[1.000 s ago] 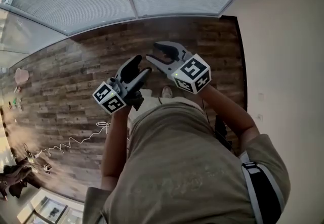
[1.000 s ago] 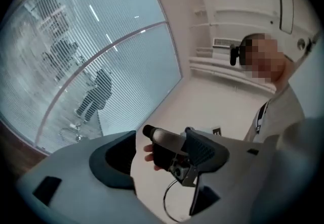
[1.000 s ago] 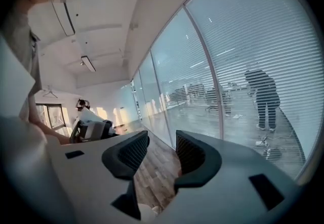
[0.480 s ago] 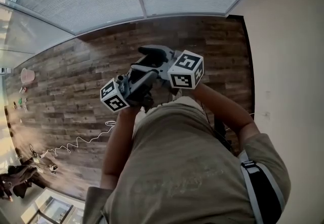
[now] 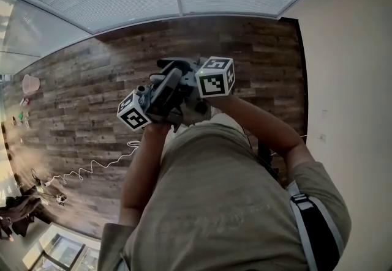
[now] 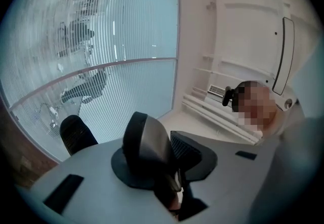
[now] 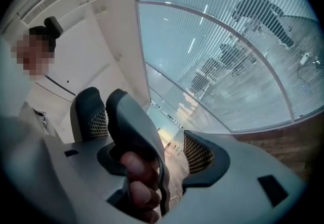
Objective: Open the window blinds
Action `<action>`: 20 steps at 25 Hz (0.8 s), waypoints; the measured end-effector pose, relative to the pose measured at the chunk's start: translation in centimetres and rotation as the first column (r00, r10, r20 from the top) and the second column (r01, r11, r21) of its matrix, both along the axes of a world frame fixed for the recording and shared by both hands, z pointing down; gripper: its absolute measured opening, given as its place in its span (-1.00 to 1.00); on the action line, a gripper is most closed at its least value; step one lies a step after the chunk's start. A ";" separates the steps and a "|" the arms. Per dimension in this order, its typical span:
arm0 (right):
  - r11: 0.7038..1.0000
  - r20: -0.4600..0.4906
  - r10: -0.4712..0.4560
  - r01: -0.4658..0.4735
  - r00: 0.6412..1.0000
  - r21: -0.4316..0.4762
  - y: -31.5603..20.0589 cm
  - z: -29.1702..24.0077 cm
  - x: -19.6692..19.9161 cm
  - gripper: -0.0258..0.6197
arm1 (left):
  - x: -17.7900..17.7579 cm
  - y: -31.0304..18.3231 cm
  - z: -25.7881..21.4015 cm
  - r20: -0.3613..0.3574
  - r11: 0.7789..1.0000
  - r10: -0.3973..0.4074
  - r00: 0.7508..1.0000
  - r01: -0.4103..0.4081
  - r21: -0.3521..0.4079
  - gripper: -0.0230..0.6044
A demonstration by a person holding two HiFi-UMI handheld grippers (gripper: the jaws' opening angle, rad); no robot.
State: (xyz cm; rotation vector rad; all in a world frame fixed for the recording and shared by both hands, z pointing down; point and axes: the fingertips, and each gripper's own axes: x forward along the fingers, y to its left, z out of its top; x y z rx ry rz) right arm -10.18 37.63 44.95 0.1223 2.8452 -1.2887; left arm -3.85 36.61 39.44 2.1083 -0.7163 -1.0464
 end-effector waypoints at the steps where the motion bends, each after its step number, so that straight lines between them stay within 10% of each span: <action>1: 1.000 -0.004 -0.002 0.002 1.000 -0.013 0.0 -0.1 -0.5 -0.14 | -0.6 0.0 -0.1 -0.002 1.000 -0.009 1.000 0.009 -0.004 -0.59; 20: 0.983 -0.028 -0.181 0.181 0.983 -0.021 1.5 2.5 -3.1 -0.14 | -3.6 0.3 2.3 -0.046 0.986 -0.168 0.985 0.167 -0.013 -0.61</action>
